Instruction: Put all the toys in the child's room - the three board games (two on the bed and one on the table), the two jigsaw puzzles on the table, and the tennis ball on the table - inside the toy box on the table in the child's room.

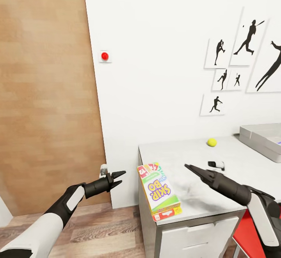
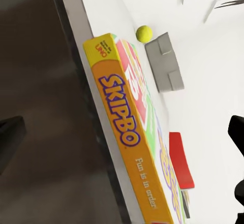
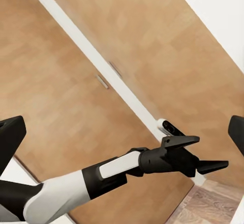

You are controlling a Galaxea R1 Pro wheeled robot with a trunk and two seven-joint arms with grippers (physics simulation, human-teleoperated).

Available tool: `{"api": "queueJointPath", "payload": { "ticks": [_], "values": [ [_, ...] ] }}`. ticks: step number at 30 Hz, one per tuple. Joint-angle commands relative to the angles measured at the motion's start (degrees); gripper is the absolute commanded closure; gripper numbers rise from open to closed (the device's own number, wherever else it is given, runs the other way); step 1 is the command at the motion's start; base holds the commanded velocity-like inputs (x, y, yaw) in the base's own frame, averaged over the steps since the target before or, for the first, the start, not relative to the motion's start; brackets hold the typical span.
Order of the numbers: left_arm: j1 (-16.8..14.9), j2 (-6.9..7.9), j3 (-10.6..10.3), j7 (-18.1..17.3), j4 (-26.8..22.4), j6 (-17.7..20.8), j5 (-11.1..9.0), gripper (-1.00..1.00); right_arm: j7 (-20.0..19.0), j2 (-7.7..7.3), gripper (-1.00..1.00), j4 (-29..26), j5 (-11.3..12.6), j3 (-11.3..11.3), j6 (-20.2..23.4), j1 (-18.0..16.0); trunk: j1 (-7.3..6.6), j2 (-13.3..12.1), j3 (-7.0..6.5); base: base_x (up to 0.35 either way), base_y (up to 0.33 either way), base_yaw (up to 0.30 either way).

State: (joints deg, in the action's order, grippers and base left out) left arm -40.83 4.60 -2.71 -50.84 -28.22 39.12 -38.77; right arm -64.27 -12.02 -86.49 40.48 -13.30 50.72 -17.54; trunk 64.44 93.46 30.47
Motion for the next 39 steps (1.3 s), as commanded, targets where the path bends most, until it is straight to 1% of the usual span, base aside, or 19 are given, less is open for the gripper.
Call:
{"api": "queueJointPath", "payload": {
  "ticks": [1,11,16,24,33,39],
  "values": [
    [-0.04,0.06,-0.28,0.04,0.00,0.33,-0.52,-1.00,-0.11,0.01,-1.00,-0.16,0.13,-0.19,0.37,0.09,0.00,0.03,0.06,0.000,0.000,0.000],
    [-0.04,0.06,-0.38,0.11,0.00,0.31,-0.52,-1.00,-0.32,0.06,-1.00,-0.63,0.15,-1.04,0.69,0.55,0.00,0.03,0.06,0.000,-0.047,0.000],
    [-0.04,0.06,-0.40,0.12,0.00,0.21,-0.52,-1.00,-0.33,0.06,-1.00,-0.61,0.13,-1.09,0.70,0.57,0.00,0.03,0.06,0.000,-0.132,0.000],
    [-0.06,0.06,-0.43,0.12,0.00,0.31,-0.52,-1.00,-0.33,0.08,-1.00,-0.63,0.12,-1.11,0.70,0.63,0.00,0.03,0.06,0.000,-0.045,0.000],
    [-0.05,0.06,-0.30,0.05,0.00,0.34,-0.52,-1.00,-0.33,0.17,-1.00,-0.61,0.12,-1.11,0.63,0.61,0.00,0.03,0.06,0.000,-0.172,0.000],
    [-0.06,0.09,-0.27,0.04,0.00,0.35,-0.52,-1.00,-0.33,0.23,-1.00,-0.71,0.12,-1.11,0.61,0.65,0.00,0.03,0.06,0.007,-0.048,0.000]
  ]
}}
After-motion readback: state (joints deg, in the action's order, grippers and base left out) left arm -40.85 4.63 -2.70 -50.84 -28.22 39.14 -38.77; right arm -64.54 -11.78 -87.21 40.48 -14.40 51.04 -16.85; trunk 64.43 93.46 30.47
